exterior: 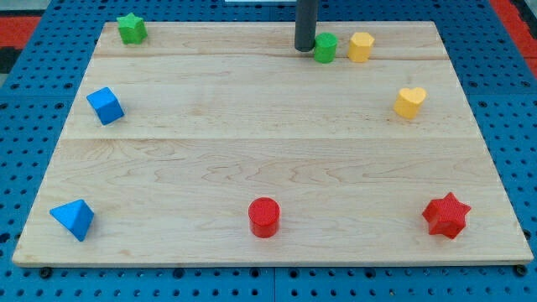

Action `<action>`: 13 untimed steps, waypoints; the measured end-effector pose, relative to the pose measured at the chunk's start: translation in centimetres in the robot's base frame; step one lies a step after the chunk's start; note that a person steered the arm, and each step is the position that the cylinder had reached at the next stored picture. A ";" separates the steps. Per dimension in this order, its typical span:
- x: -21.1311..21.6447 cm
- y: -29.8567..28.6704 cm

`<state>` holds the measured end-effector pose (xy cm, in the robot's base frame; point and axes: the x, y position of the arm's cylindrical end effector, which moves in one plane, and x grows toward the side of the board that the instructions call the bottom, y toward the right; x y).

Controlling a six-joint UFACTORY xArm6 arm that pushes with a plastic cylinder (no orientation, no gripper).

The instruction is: Slide the green star towards the green circle

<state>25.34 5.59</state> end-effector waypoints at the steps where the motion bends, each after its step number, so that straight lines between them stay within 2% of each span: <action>1: 0.0 -0.2; 2: 0.2 -2.4; 5: 0.3 -26.3; 6: 0.3 -32.6; 7: -2.0 -35.5; 9: -6.2 -34.7; 13: -5.1 -25.4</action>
<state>20.26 -19.78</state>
